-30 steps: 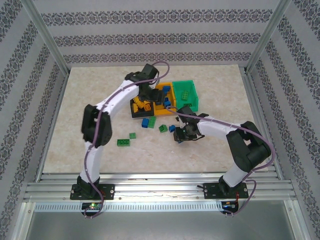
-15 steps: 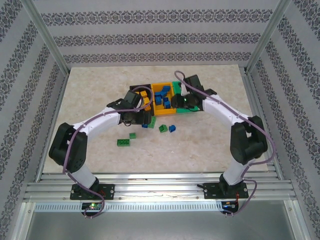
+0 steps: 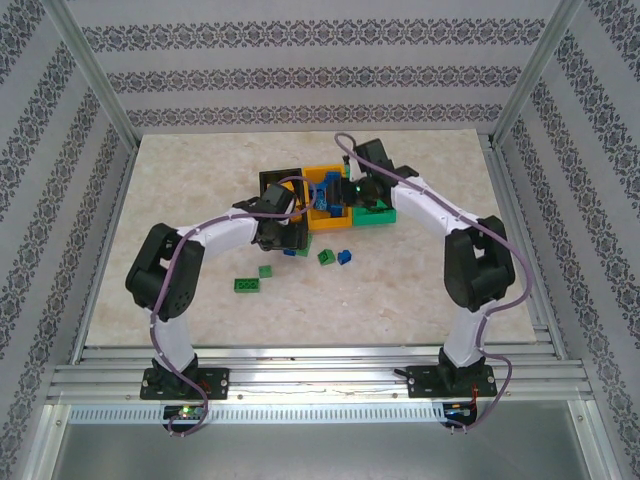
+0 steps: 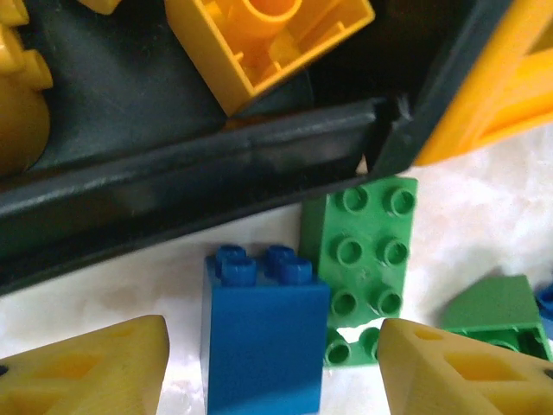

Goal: Sort the legos into containers by color
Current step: Place the lego in the container, then pick up the lego from the center of the table, then place the lego in the container.

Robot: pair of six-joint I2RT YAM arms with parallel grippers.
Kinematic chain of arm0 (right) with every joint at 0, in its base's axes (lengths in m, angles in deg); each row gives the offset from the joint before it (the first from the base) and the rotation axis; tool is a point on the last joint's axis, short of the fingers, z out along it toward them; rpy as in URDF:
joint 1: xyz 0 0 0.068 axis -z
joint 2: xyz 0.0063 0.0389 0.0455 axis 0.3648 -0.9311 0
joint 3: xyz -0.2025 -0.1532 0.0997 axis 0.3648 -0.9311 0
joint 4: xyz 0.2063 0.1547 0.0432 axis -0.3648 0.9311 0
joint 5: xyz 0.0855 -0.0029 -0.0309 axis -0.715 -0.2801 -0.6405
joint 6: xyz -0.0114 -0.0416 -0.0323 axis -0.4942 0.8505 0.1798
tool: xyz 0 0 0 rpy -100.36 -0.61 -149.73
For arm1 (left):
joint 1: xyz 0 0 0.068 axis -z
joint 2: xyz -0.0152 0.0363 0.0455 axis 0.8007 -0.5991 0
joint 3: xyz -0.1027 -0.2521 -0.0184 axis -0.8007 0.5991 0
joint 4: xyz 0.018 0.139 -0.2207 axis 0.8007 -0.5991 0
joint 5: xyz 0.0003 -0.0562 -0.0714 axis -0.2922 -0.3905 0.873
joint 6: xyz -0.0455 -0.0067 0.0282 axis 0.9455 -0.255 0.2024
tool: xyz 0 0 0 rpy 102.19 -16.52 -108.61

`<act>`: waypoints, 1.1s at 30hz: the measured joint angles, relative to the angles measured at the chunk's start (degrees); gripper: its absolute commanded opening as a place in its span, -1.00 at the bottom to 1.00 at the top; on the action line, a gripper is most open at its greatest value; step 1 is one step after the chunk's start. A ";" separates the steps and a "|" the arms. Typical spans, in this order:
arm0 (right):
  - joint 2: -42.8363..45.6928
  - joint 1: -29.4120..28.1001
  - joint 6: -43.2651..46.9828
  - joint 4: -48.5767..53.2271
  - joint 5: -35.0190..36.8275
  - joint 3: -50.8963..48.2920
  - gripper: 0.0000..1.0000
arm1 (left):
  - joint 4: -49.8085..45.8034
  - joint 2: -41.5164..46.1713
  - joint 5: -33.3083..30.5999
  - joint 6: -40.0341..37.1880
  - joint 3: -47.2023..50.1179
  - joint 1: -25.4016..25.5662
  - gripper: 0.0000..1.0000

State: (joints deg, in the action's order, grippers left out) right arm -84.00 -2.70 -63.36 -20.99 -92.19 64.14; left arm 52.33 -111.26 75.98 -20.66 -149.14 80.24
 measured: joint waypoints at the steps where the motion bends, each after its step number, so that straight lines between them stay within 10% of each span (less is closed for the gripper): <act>1: 1.14 -0.48 0.26 0.24 0.17 -2.25 0.10 | -0.02 -0.57 -0.13 -0.02 -0.24 0.00 0.23; 6: 6.58 -3.72 1.57 0.68 1.51 -13.16 0.10 | -0.04 -2.19 0.20 -1.03 -1.86 -0.07 -0.11; 20: 1.51 -6.32 1.51 -0.57 2.78 -16.20 0.08 | -0.37 4.42 -0.15 -1.25 2.21 -0.15 -0.22; 33: 1.51 -7.13 1.20 -4.42 2.86 -18.08 -0.50 | -4.33 9.25 -0.63 -1.70 -7.08 -0.15 -0.18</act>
State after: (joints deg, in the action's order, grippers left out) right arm -82.50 -9.83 -62.16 -25.41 -89.33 46.07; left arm 48.00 -102.02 75.35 -22.37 -156.22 80.09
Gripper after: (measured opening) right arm 0.265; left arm 0.407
